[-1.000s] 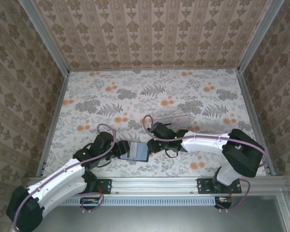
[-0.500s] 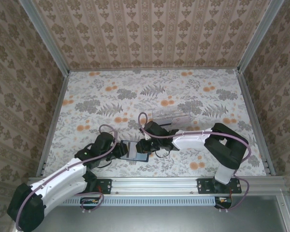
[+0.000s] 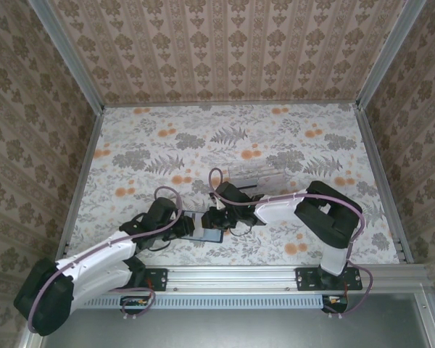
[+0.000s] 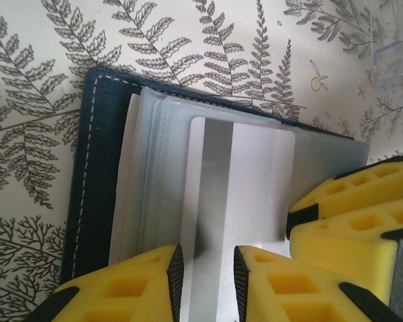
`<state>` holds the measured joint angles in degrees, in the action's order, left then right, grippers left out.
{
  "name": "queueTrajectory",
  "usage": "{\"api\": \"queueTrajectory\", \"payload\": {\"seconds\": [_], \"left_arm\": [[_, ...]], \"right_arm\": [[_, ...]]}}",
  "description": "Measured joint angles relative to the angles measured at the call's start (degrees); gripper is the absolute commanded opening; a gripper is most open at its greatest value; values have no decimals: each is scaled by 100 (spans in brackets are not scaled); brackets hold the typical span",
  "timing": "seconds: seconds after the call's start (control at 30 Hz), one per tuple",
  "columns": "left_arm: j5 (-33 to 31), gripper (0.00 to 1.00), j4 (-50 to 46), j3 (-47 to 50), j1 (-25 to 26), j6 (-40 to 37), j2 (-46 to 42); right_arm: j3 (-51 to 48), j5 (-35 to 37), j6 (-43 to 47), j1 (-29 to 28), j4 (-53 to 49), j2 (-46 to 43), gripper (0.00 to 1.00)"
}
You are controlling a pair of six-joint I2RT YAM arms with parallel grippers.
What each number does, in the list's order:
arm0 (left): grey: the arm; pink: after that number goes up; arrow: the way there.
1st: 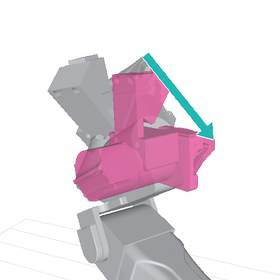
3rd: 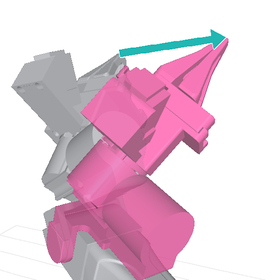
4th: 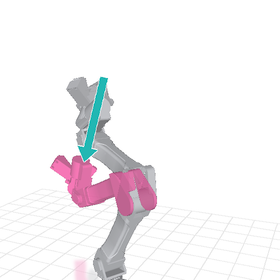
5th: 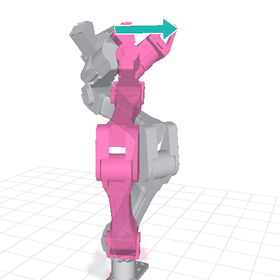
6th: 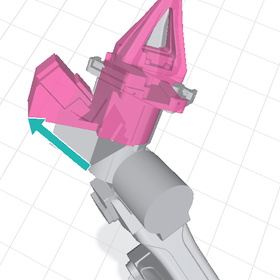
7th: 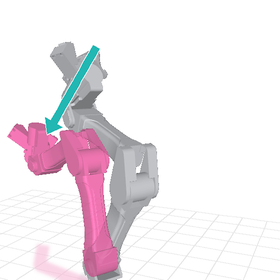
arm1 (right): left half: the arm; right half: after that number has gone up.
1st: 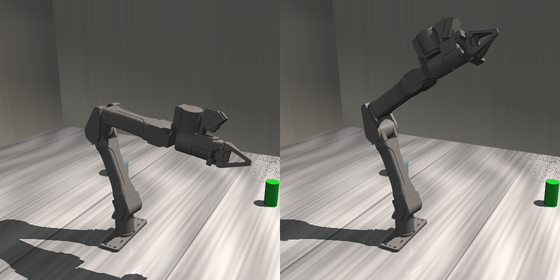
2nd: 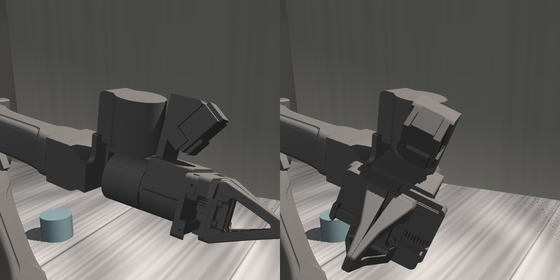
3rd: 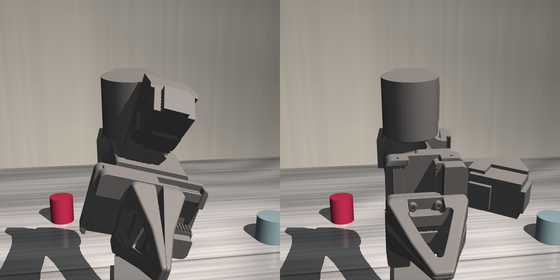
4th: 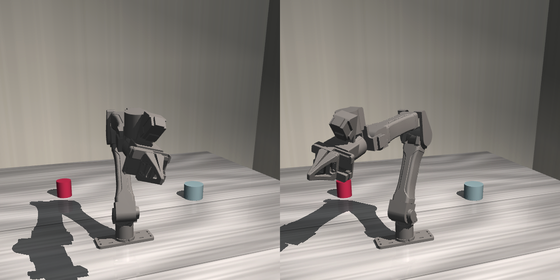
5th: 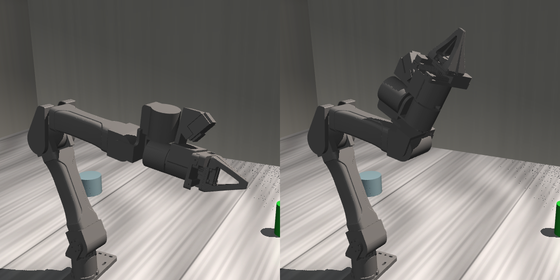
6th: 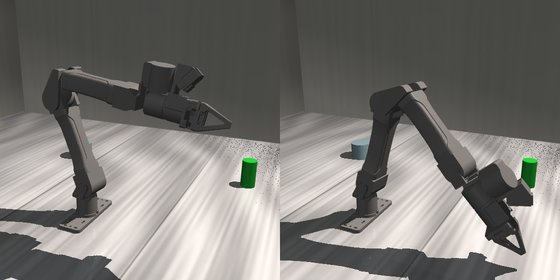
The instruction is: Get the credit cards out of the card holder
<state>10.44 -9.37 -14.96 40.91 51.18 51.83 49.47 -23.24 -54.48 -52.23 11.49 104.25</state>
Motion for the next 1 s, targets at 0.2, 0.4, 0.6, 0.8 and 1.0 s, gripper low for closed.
{"api": "queueTrajectory", "payload": {"seconds": [0.2, 0.4, 0.6, 0.8, 1.0], "left_arm": [[-85, 26, 17, -17, 61, 2, 175], [-190, 25, 85, -92, 181, 2, 350], [-278, 24, 39, -122, 221, 7, 363], [-350, 22, -105, -153, 219, 26, 341], [-391, 21, -214, -175, 216, 52, 339]], "right_arm": [[0, -94, -149, 46, 122, 63, 23], [-2, -127, -249, 66, 173, 129, 17], [-57, -188, -352, 138, 308, 138, 1], [-348, -348, -450, 258, 710, 133, 0], [-706, -468, -472, 400, 1038, -50, 0]]}}
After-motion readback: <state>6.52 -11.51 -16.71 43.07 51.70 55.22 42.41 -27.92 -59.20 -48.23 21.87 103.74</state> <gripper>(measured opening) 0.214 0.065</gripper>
